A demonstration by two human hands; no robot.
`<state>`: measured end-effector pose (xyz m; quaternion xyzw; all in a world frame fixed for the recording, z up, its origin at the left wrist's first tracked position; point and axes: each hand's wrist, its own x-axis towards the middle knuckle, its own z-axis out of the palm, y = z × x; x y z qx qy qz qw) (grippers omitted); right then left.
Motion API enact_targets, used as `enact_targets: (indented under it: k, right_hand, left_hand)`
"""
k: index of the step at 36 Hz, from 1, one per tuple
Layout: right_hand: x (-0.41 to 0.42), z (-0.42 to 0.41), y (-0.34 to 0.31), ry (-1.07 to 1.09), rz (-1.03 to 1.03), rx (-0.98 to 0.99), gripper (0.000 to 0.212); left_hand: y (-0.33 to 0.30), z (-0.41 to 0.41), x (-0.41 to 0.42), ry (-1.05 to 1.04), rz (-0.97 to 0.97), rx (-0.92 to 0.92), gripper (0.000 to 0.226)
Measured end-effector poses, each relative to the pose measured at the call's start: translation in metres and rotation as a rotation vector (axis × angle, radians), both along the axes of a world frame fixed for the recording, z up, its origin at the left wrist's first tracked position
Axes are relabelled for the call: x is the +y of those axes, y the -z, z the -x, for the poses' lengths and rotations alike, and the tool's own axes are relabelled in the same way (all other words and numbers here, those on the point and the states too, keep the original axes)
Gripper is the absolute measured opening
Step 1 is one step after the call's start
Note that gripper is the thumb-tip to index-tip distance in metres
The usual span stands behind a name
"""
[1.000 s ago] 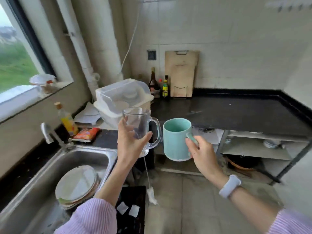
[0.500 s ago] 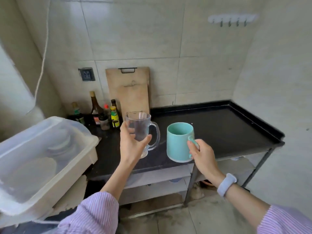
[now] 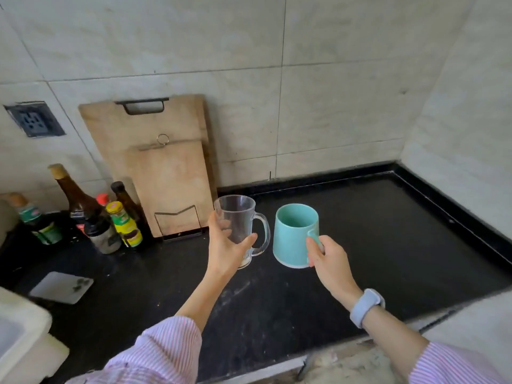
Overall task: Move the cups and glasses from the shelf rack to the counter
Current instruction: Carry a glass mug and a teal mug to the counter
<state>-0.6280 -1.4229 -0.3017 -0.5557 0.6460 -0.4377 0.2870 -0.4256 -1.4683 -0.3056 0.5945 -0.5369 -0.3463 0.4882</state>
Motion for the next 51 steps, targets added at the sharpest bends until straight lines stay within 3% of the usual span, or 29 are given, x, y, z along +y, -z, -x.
enact_targets:
  k: [10, 20, 38, 51]
  right_hand:
    - [-0.180, 0.043, 0.070, -0.055, -0.120, -0.028, 0.037]
    - [-0.283, 0.041, 0.137, -0.104, -0.161, -0.045, 0.031]
    - [-0.332, 0.025, 0.169, -0.071, -0.178, -0.192, 0.019]
    - [-0.327, 0.014, 0.171, 0.077, -0.139, -0.093, 0.018]
  left_hand:
    - [0.080, 0.041, -0.156, -0.064, -0.113, 0.052, 0.092]
    - [0.147, 0.046, -0.243, -0.113, -0.103, -0.012, 0.097]
    - [0.181, 0.052, -0.315, -0.317, -0.096, -0.047, 0.094]
    - [0.186, 0.042, -0.318, -0.239, -0.227, -0.111, 0.098]
